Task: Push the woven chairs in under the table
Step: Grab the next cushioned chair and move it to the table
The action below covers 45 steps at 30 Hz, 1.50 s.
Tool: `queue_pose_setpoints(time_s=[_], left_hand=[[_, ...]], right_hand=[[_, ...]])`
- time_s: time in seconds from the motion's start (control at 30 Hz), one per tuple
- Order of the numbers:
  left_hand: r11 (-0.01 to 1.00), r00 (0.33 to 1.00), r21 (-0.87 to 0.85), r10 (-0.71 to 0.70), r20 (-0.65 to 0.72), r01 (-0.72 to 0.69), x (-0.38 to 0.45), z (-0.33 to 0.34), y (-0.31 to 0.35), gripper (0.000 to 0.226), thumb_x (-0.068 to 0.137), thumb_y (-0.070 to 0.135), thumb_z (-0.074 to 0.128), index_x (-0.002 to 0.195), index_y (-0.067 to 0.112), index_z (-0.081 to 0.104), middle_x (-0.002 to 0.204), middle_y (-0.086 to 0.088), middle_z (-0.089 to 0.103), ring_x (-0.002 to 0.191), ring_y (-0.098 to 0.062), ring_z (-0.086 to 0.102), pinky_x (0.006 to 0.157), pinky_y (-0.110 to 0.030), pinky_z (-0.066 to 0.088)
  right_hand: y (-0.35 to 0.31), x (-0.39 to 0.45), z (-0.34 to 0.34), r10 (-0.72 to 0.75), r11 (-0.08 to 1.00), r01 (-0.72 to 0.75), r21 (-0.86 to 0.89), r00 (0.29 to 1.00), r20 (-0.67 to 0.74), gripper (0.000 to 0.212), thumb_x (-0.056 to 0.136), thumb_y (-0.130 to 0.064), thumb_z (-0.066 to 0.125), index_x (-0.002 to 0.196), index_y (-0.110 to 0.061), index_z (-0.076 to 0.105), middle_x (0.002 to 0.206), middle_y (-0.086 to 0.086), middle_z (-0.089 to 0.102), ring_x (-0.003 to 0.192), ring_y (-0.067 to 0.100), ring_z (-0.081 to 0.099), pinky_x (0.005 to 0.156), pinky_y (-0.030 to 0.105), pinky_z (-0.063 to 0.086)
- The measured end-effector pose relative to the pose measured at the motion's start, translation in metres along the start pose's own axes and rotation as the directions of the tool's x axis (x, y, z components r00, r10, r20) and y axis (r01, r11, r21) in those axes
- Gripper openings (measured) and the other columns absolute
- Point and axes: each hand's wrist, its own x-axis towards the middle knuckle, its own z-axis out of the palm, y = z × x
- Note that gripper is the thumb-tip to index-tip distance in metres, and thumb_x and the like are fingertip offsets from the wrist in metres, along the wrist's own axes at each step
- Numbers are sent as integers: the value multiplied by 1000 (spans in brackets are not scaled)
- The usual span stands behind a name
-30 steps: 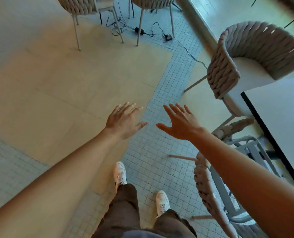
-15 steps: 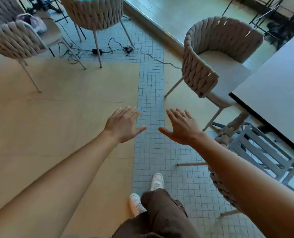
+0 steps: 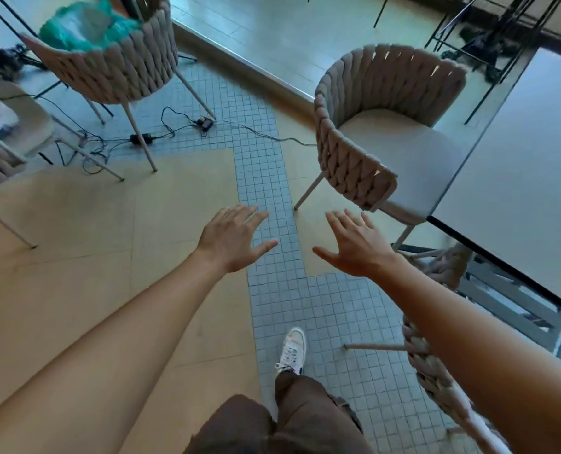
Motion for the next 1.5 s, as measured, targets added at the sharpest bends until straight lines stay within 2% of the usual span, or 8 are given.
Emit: queue_pose_setpoints(time_s=[0.3, 0.67, 0.87, 1.17, 1.5], left_hand=[[999, 999, 3, 51, -1, -51, 104, -34, -56, 77, 93, 75, 31, 155, 28, 35, 161, -2, 37, 150, -23, 29, 123, -45, 23], [971, 971, 6, 237, -6, -237, 266, -74, -154, 77, 92, 76, 35, 153, 30, 38, 157, -2, 43, 144, -25, 39, 118, -45, 29], [911, 914, 69, 404, 42, -406, 346, -88, -187, 78, 93, 75, 34, 153, 26, 38, 156, -5, 44, 142, -27, 41, 117, -46, 31], [810, 814, 97, 566, 129, -579, 462, -83, -173, 78, 94, 75, 31, 155, 27, 33, 160, -3, 38, 149, -23, 30, 123, -45, 23], [775, 773, 92, 600, 206, -625, 582, -53, -136, 74, 95, 73, 35, 154, 28, 35, 160, -3, 38, 147, -23, 34, 122, -44, 25]], right_hand=[[19, 84, -42, 159, 984, -155, 84, 986, -41, 95, 93, -76, 34, 161, -12, 13, 169, 7, 15, 154, 26, 12, 125, 50, 8], [14, 199, -79, 386, 916, -374, 145, 920, -68, 96, 91, -78, 34, 161, -14, 15, 168, 6, 17, 154, 25, 12, 125, 49, 7], [5, 250, -82, 512, 843, -496, 208, 858, -29, 98, 90, -79, 32, 162, -14, 12, 169, 5, 15, 154, 23, 10, 125, 48, 5], [43, 328, -71, 602, 762, -577, 293, 798, 4, 91, 93, -73, 39, 158, -14, 16, 165, 9, 23, 152, 28, 17, 123, 50, 11], [100, 411, -39, 677, 642, -659, 392, 727, 111, 90, 95, -70, 37, 160, -14, 12, 168, 7, 17, 154, 28, 12, 123, 52, 8]])
